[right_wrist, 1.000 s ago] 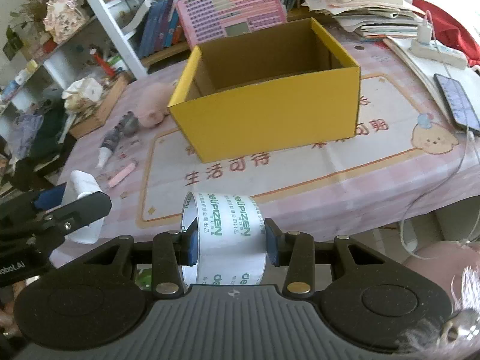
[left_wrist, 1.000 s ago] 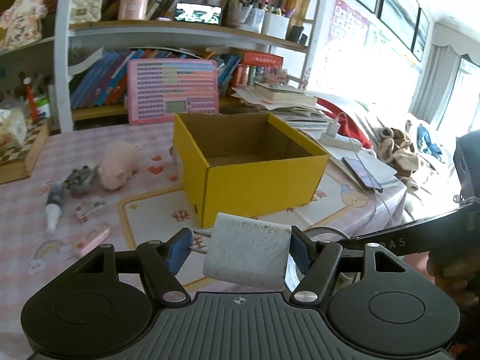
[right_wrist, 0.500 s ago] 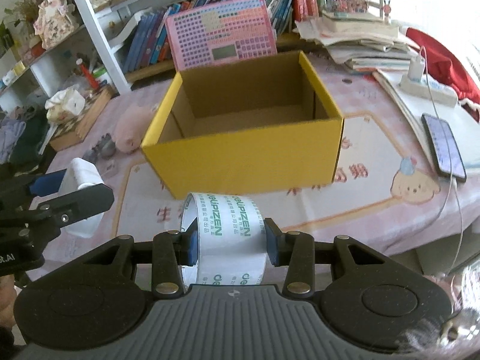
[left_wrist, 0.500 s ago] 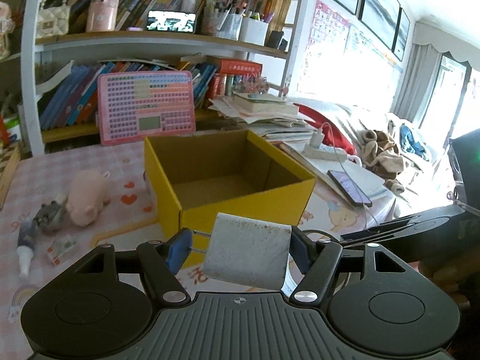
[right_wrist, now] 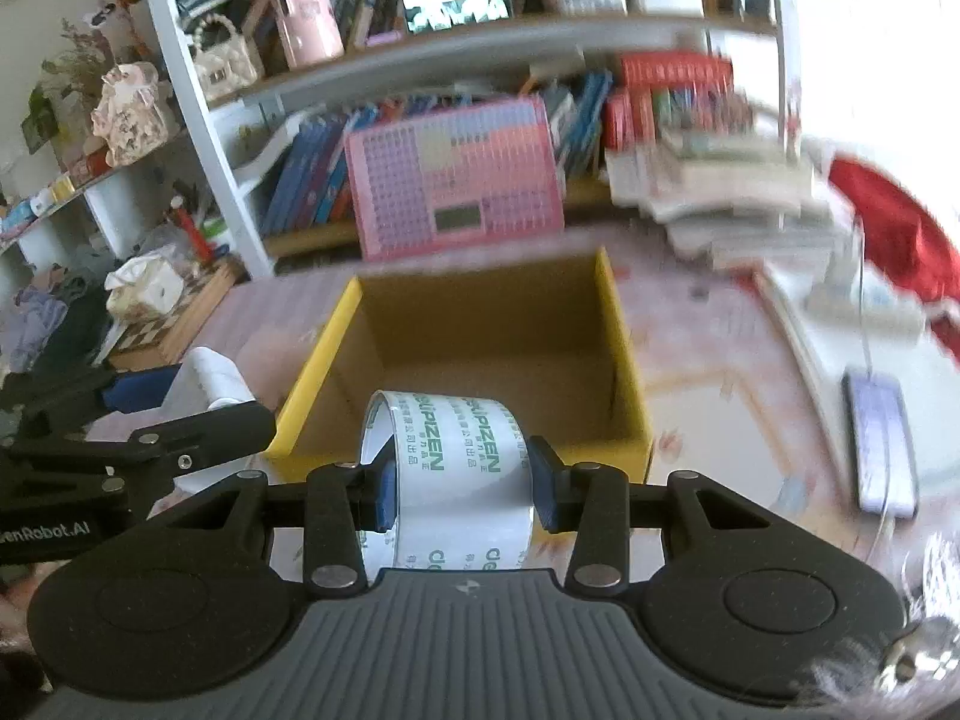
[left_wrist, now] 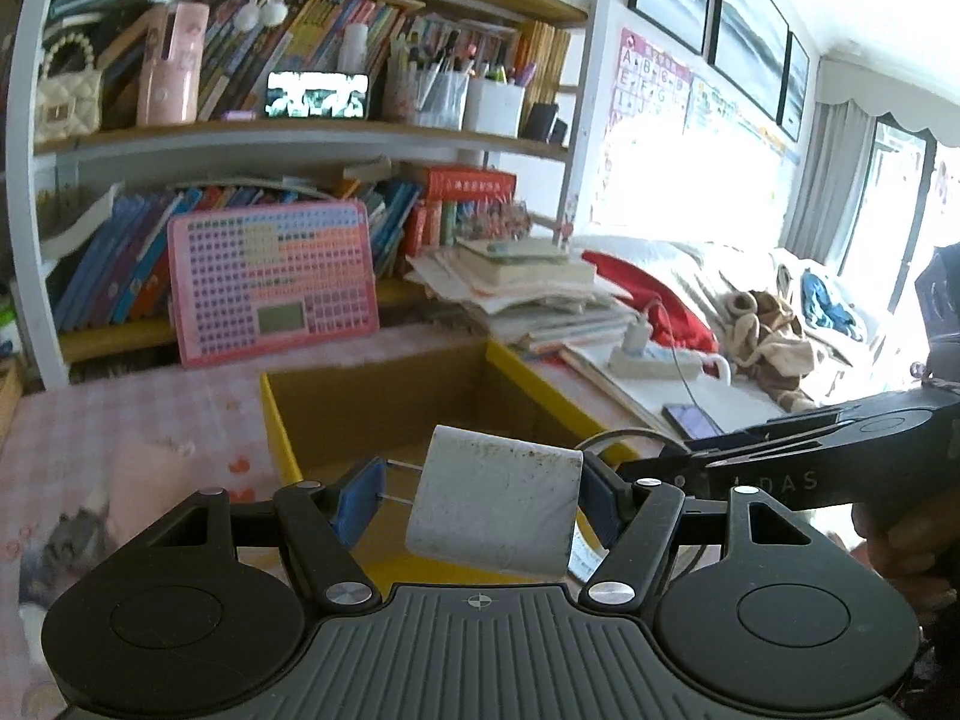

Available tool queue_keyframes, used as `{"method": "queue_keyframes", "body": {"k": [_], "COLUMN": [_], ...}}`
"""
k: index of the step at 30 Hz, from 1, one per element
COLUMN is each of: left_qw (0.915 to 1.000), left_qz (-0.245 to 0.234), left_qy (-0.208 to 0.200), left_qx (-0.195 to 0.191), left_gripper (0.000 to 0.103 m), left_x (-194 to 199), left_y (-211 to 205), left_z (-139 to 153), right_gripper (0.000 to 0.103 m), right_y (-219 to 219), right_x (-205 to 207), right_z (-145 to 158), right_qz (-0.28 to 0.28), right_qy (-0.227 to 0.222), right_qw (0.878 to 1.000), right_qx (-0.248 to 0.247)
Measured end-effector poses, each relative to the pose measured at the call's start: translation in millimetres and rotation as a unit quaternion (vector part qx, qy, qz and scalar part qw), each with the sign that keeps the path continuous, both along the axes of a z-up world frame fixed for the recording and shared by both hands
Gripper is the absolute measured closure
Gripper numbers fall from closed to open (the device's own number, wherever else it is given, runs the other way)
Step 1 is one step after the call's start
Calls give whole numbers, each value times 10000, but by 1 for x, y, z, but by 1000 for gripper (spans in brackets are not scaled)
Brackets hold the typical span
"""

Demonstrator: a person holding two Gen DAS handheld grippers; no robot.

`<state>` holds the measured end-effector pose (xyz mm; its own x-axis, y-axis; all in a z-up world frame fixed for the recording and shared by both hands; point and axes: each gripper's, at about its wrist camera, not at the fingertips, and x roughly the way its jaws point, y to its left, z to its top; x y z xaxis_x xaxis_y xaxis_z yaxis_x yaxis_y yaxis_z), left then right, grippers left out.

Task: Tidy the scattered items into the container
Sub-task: 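Carry the tape roll and white charger over the yellow box with both tools, then lower both tools into the box and open them to release the items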

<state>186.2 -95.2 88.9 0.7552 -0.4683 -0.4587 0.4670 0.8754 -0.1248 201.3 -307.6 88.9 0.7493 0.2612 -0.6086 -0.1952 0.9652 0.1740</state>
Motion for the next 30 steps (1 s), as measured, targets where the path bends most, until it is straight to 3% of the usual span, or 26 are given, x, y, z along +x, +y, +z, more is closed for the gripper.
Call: {"method": "queue_keyframes", "body": {"k": [8, 13, 17, 23, 30], "left_qw": [9997, 9989, 9953, 9889, 9809], "left_qz": [182, 249, 237, 117, -152], "left_qy": [-105, 70, 312, 590, 688], "left_qx": [80, 390, 889, 1358, 1815], "left_gripper": [34, 34, 34, 34, 34], "left_x": [39, 69, 92, 117, 140], "left_y": [-14, -26, -36, -48, -61], "left_z": [2, -14, -36, -57, -69], "right_gripper": [64, 64, 64, 64, 64], "right_y": [-7, -2, 6, 19, 34], "right_x": [53, 95, 129, 165, 191], "right_z": [4, -14, -38, -69, -81], "right_qz": [366, 738, 1080, 1550, 2057], "right_qy": [-419, -263, -5, 388, 538], "right_qw": [9976, 9943, 9887, 9763, 9572], "right_qx": [-422, -719, -1042, -1460, -1965]}}
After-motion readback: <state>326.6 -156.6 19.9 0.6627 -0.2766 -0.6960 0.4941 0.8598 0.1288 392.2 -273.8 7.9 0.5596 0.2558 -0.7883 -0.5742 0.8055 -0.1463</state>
